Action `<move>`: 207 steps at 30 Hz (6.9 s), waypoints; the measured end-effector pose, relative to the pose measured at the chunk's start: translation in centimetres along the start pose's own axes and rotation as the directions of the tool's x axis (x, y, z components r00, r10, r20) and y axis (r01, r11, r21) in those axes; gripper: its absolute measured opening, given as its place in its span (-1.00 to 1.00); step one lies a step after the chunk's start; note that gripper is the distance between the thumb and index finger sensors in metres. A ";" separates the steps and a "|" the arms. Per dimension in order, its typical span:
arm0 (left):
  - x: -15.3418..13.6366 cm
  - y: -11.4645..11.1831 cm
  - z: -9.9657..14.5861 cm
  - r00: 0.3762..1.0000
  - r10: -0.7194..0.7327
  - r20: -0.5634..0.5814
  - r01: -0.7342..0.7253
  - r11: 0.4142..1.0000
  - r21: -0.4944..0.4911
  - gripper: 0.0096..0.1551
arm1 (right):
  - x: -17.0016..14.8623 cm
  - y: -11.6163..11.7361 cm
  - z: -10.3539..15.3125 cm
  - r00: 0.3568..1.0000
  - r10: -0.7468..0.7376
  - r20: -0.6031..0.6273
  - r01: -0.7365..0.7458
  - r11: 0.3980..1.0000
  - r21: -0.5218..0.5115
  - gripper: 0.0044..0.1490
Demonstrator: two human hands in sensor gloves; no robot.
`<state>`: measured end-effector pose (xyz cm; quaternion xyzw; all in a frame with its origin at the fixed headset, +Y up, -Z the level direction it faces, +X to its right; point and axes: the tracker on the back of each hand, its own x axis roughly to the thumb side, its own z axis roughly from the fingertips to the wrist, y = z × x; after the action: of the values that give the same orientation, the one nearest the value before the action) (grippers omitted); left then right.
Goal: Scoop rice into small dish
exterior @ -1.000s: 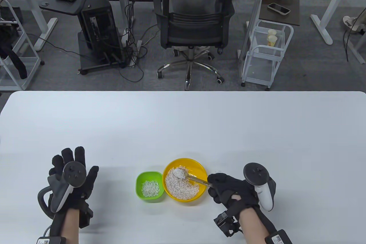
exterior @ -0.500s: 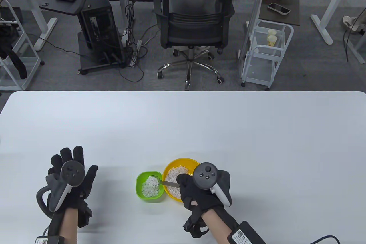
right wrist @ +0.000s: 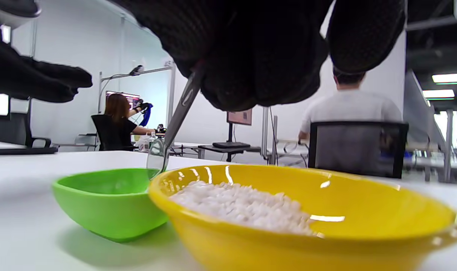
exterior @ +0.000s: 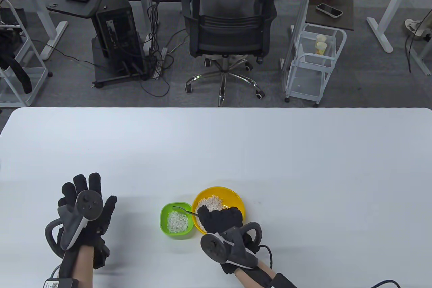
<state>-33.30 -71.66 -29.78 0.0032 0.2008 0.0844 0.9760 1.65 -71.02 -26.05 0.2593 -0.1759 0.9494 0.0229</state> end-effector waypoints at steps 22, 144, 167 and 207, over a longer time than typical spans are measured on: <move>-0.2 0.0 0.1 1.000 0.005 -0.012 -0.005 1.000 0.000 -0.06 | -10.6 1.0 3.4 0.935 -0.093 -0.343 0.150 0.978 0.142 -0.44; 1.1 -0.3 0.4 0.999 -0.025 0.027 0.025 0.999 -0.022 -0.06 | -14.5 3.4 5.8 0.237 -0.652 -0.720 0.887 0.447 -0.113 -0.47; 1.2 -0.3 0.4 0.999 -0.021 0.040 0.022 0.999 -0.024 -0.07 | -3.4 0.3 -1.1 0.734 -0.487 -0.474 0.619 0.767 0.169 -0.47; 1.3 -0.9 0.2 0.998 -0.057 0.023 0.058 0.997 -0.042 -0.07 | -11.6 3.3 4.7 0.487 -0.618 -0.618 0.813 0.579 0.063 -0.44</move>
<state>-31.92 -72.33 -30.18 -0.0226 0.1883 0.0607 0.9800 13.44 -75.22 -29.15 0.0342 0.1351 0.8946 0.4247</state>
